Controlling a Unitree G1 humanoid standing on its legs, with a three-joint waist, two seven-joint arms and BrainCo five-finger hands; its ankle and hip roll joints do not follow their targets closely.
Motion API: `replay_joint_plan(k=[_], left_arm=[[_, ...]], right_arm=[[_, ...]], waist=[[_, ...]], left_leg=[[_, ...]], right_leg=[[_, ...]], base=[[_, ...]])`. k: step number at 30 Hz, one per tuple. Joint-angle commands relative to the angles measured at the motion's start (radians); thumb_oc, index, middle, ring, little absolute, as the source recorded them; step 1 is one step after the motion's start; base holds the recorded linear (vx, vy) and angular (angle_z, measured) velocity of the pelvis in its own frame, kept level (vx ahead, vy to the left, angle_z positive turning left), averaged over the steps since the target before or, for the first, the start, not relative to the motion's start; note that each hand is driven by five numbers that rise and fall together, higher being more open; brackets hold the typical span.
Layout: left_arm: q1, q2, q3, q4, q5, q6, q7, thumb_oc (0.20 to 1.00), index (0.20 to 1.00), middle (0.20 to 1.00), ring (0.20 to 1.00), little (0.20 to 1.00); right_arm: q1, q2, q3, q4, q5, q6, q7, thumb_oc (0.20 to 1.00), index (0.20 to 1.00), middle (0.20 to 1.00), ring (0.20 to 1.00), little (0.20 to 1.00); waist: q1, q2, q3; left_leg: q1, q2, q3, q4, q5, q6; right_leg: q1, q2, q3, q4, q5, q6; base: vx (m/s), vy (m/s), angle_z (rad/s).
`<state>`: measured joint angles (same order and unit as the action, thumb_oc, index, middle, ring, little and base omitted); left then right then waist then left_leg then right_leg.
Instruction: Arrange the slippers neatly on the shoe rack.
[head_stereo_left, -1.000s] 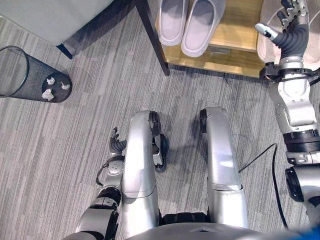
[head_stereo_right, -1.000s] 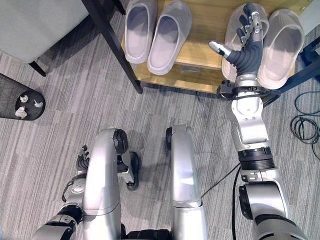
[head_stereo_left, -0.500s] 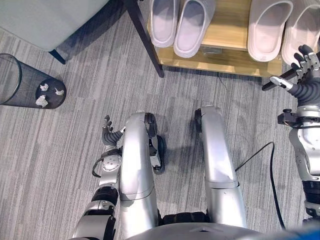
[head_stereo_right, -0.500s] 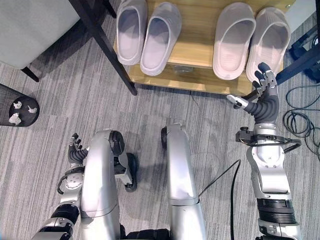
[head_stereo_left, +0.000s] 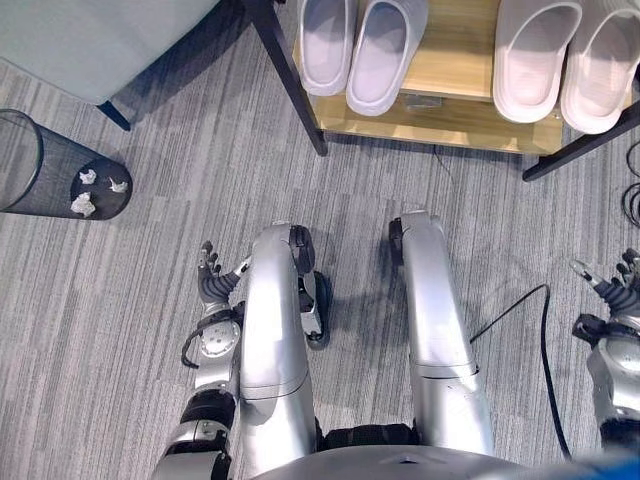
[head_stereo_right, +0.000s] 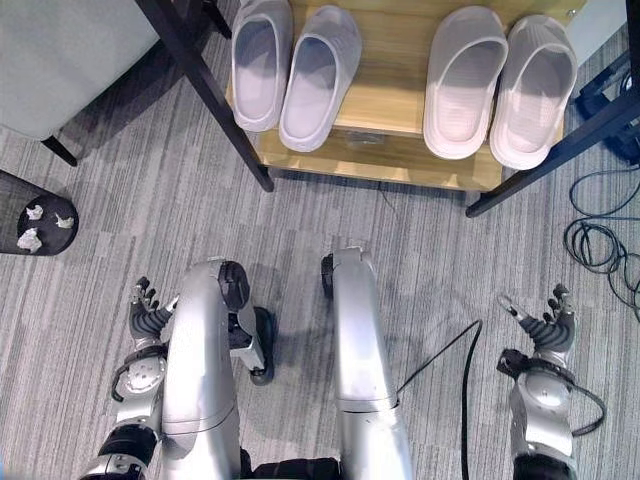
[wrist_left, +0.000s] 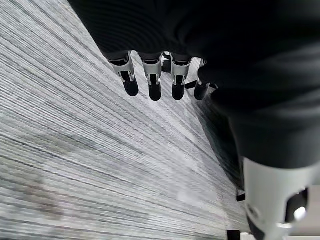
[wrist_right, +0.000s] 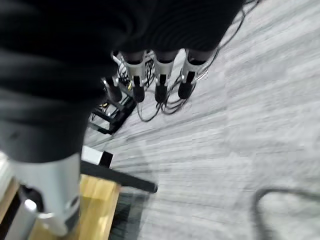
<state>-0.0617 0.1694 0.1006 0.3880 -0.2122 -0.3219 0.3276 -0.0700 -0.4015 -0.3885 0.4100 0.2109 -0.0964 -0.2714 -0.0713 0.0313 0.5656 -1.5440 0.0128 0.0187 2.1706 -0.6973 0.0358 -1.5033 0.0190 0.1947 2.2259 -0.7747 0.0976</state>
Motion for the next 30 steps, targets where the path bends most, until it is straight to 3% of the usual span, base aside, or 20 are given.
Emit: replay_joint_plan(k=[1, 2, 3, 4, 6, 9, 10, 13, 15, 16, 20, 21, 23, 26, 28, 29, 30], left_arm=[[0.118, -0.035, -0.124, 0.012, 0.055, -0.06, 0.029, 1.0, 1.0, 1.0, 1.0, 1.0], [0.2, 0.01, -0.173, 0.03, 0.148, -0.133, 0.095, 1.0, 1.0, 1.0, 1.0, 1.0], [0.133, -0.033, -0.139, 0.159, 0.043, -0.166, 0.022, 1.0, 1.0, 1.0, 1.0, 1.0], [-0.069, -0.066, -0.091, 0.229, 0.065, -0.134, 0.08, 1.0, 1.0, 1.0, 1.0, 1.0], [-0.179, -0.069, -0.075, 0.315, 0.054, -0.111, 0.074, 1.0, 1.0, 1.0, 1.0, 1.0], [-0.159, -0.061, -0.093, 0.303, 0.065, -0.096, 0.061, 1.0, 1.0, 1.0, 1.0, 1.0], [-0.143, -0.057, -0.091, 0.311, 0.063, -0.083, 0.052, 1.0, 1.0, 1.0, 1.0, 1.0], [-0.107, -0.045, -0.101, 0.324, 0.076, -0.07, 0.037, 1.0, 1.0, 1.0, 1.0, 1.0], [-0.064, -0.035, -0.105, 0.352, 0.093, -0.054, 0.028, 1.0, 1.0, 1.0, 1.0, 1.0], [-0.064, -0.035, -0.105, 0.352, 0.093, -0.054, 0.028, 1.0, 1.0, 1.0, 1.0, 1.0], [0.056, -0.04, -0.094, 0.457, 0.108, -0.004, 0.0, 1.0, 1.0, 1.0, 1.0, 1.0], [0.056, -0.039, -0.093, 0.457, 0.108, -0.004, 0.0, 1.0, 1.0, 1.0, 1.0, 1.0], [0.109, -0.05, -0.092, 0.518, 0.119, 0.016, -0.007, 1.0, 1.0, 1.0, 1.0, 1.0], [0.146, -0.09, -0.082, 0.66, 0.127, 0.059, -0.019, 1.0, 1.0, 1.0, 1.0, 1.0], [0.156, -0.095, -0.08, 0.687, 0.122, 0.064, -0.021, 1.0, 1.0, 1.0, 1.0, 1.0], [0.151, -0.103, -0.07, 0.765, 0.119, 0.073, -0.021, 1.0, 1.0, 1.0, 1.0, 1.0], [0.151, -0.103, -0.069, 0.765, 0.119, 0.073, -0.021, 1.0, 1.0, 1.0, 1.0, 1.0]], right_arm=[[0.011, -0.049, -0.006, -0.074, -0.01, -0.061, -0.055, 1.0, 1.0, 1.0, 1.0, 1.0], [0.001, -0.038, -0.013, 0.027, -0.008, -0.089, -0.085, 1.0, 1.0, 1.0, 1.0, 1.0], [-0.025, -0.002, 0.025, 0.071, 0.008, -0.096, -0.069, 1.0, 1.0, 1.0, 1.0, 1.0], [-0.02, -0.021, 0.07, 0.056, -0.027, -0.061, -0.038, 1.0, 1.0, 1.0, 1.0, 1.0], [0.016, 0.002, 0.153, 0.19, -0.061, -0.069, 0.006, 1.0, 1.0, 1.0, 1.0, 1.0], [0.022, 0.022, 0.204, 0.302, -0.084, -0.092, 0.001, 1.0, 1.0, 1.0, 1.0, 1.0], [0.034, 0.041, 0.225, 0.374, -0.092, -0.102, 0.0, 1.0, 1.0, 1.0, 1.0, 1.0], [0.073, 0.053, 0.22, 0.473, -0.099, -0.113, -0.007, 1.0, 1.0, 1.0, 1.0, 1.0], [0.107, 0.072, 0.213, 0.579, -0.103, -0.104, -0.01, 1.0, 1.0, 1.0, 1.0, 1.0], [0.107, 0.072, 0.213, 0.579, -0.103, -0.104, -0.01, 1.0, 1.0, 1.0, 1.0, 1.0], [0.161, 0.129, 0.169, 0.756, -0.094, -0.076, -0.007, 1.0, 1.0, 1.0, 1.0, 1.0], [0.161, 0.129, 0.169, 0.756, -0.094, -0.076, -0.007, 1.0, 1.0, 1.0, 1.0, 1.0], [0.173, 0.157, 0.183, 0.817, -0.096, -0.065, -0.001, 1.0, 1.0, 1.0, 1.0, 1.0], [0.181, 0.225, 0.215, 0.931, -0.126, -0.037, -0.016, 1.0, 1.0, 1.0, 1.0, 1.0], [0.199, 0.24, 0.23, 0.945, -0.14, -0.038, -0.035, 1.0, 1.0, 1.0, 1.0, 1.0], [0.193, 0.258, 0.229, 0.969, -0.136, -0.037, -0.06, 1.0, 1.0, 1.0, 1.0, 1.0], [0.193, 0.258, 0.229, 0.969, -0.136, -0.037, -0.06, 1.0, 1.0, 1.0, 1.0, 1.0]], waist=[[0.046, 0.006, -0.046], [0.059, 0.01, -0.047], [0.056, 0.006, -0.058], [0.04, -0.009, -0.114], [0.036, -0.008, -0.274], [0.052, -0.018, -0.343], [0.059, -0.026, -0.382], [0.065, -0.04, -0.423], [0.067, -0.049, -0.465], [0.067, -0.049, -0.463], [0.071, -0.06, -0.541], [0.071, -0.062, -0.543], [0.075, -0.065, -0.572], [0.086, -0.063, -0.633], [0.087, -0.065, -0.644], [0.085, -0.062, -0.676], [0.085, -0.063, -0.672]], left_leg=[[-0.026, -0.057, -0.062, -0.086, 0.016, 0.114], [-0.026, -0.057, -0.063, -0.105, 0.026, 0.115], [-0.026, -0.052, -0.064, -0.129, 0.034, 0.114], [-0.026, -0.05, -0.067, -0.197, 0.055, 0.113], [-0.025, -0.038, -0.06, -0.391, 0.105, 0.132], [0.039, -0.017, -0.064, -0.527, 0.145, 0.128], [0.139, -0.008, -0.062, -0.651, 0.171, 0.127], [0.334, -0.013, -0.072, -0.864, 0.209, 0.115], [0.495, -0.016, -0.071, -1.052, 0.282, 0.1], [0.498, -0.016, -0.071, -1.053, 0.282, 0.1], [0.84, -0.042, -0.073, -1.368, 0.37, 0.09], [0.843, -0.042, -0.072, -1.377, 0.377, 0.09], [0.998, -0.062, -0.073, -1.539, 0.422, 0.084], [1.221, -0.049, -0.06, -1.807, 0.495, 0.06], [1.267, -0.049, -0.058, -1.862, 0.518, 0.054], [1.363, -0.034, -0.048, -1.994, 0.567, 0.036], [1.37, -0.034, -0.047, -2.0, 0.57, 0.035]], right_leg=[[-0.003, 0.003, 0.077, -0.14, 0.318, -0.076], [0.003, -0.003, 0.067, -0.161, 0.323, -0.079], [0.01, -0.009, 0.055, -0.195, 0.329, -0.08], [0.013, -0.024, 0.036, -0.274, 0.344, -0.078], [0.005, -0.064, -0.023, -0.504, 0.386, -0.081], [0.067, -0.088, -0.06, -0.662, 0.417, -0.087], [0.173, -0.104, -0.079, -0.819, 0.439, -0.087], [0.362, -0.121, -0.095, -1.042, 0.468, -0.074], [0.516, -0.127, -0.11, -1.241, 0.534, -0.069], [0.519, -0.127, -0.11, -1.242, 0.534, -0.069], [0.868, -0.129, -0.128, -1.57, 0.624, -0.07], [0.869, -0.13, -0.128, -1.576, 0.629, -0.07], [1.01, -0.121, -0.123, -1.698, 0.683, -0.064], [1.19, -0.125, -0.108, -1.897, 0.767, -0.044], [1.232, -0.131, -0.107, -1.95, 0.783, -0.04], [1.305, -0.129, -0.103, -2.061, 0.807, -0.033], [1.311, -0.129, -0.103, -2.064, 0.808, -0.033]], base=[[-0.05, -0.077, 0.13], [-0.01, -0.088, 0.13], [0.07, -0.089, 0.16], [0.08, -0.048, 0.35], [-0.07, -0.009, 0.36], [-0.14, -0.006, -0.16], [-0.12, -0.003, -0.05], [-0.07, 0.01, 0.0], [-0.02, 0.013, 0.16], [0.16, 0.045, 0.17], [0.26, 0.01, 0.05], [0.31, -0.027, -0.06], [0.21, -0.044, -0.04], [0.24, -0.049, 0.01], [0.14, -0.047, -0.16], [0.07, -0.04, -0.3], [0.1, -0.061, -0.37]])
